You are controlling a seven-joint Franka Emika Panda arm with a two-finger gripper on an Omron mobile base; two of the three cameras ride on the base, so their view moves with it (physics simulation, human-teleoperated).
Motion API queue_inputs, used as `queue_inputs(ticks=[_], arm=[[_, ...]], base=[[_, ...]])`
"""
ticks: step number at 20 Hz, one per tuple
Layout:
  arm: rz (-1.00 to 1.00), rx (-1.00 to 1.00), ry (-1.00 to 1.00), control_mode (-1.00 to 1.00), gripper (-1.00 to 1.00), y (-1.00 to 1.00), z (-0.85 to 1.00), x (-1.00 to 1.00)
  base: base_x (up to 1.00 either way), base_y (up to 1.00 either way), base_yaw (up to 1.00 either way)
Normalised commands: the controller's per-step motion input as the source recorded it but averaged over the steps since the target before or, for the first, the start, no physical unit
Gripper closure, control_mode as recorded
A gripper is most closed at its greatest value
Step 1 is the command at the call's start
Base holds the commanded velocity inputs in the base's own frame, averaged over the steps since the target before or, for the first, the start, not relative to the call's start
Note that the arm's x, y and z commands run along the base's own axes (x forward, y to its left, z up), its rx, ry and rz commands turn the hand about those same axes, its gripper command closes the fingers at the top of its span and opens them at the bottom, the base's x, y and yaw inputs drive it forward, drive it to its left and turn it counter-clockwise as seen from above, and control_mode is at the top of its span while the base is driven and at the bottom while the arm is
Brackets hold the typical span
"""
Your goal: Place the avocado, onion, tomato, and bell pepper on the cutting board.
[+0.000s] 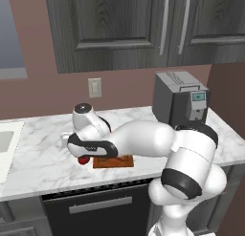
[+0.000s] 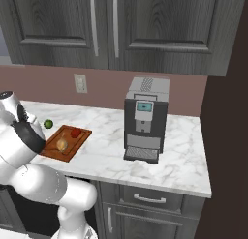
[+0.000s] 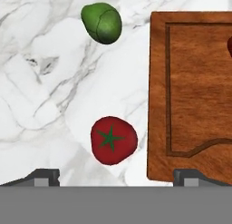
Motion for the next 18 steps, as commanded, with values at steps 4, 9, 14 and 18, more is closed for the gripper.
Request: queue_inputs(ticks=[4,9,14,18], arm=[[0.00,0.01,-0.01,-1.00,-1.00,0.00,0.00,0.00],[0.01,-0.01,0.00,-1.00,-1.00,-0.01,-0.25,0.00],[0.01,-0.03,0.00,-1.00,-1.00,-0.06,-0.31,0.00],[0.02,0.00,0.00,-1.00,-1.00,-0.01,-0.13,0.00]], base=[[0.00,0.00,0.00],[0.00,0.00,0.00],[0.00,0.00,0.00],[0.00,0.00,0.00]])
